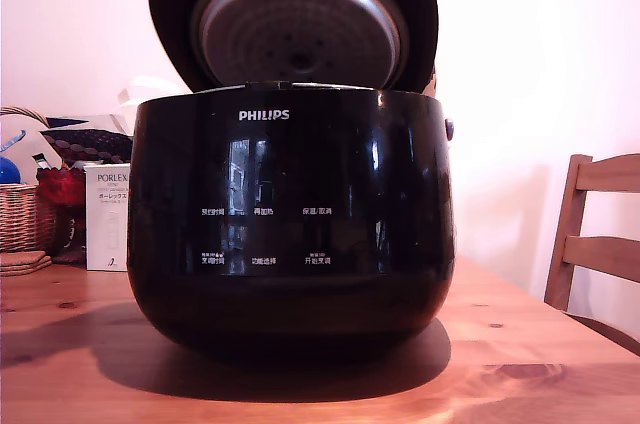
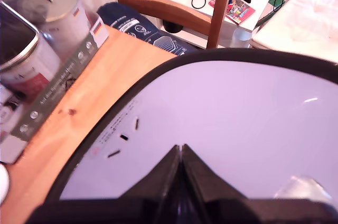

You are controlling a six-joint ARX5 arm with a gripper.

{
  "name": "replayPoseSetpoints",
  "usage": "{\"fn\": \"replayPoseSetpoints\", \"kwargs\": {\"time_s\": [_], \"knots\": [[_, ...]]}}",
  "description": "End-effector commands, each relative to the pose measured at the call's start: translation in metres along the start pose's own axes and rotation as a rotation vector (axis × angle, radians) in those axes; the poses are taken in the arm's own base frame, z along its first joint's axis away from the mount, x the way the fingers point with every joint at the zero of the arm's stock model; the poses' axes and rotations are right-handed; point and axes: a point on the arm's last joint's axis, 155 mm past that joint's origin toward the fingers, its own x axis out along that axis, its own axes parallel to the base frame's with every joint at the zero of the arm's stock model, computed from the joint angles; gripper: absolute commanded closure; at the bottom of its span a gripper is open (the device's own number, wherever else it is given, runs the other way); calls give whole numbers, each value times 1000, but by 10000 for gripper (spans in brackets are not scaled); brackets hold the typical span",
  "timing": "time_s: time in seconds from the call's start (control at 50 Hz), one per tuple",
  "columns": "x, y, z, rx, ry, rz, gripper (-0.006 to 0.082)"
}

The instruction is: Close the rice cooker by pressing the lid down with medium force

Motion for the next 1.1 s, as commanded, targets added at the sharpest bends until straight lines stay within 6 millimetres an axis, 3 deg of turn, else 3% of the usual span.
{"fn": "replayPoseSetpoints", "kwargs": {"time_s": [0.0, 0.36, 0.78, 1.08], "knots": [[11, -3, -16, -22, 44, -16, 791], [26, -18, -34, -32, 53, -39, 791], [19, -22, -53, -57, 62, -14, 791], [16, -27, -79, -86, 121, -21, 791]]}}
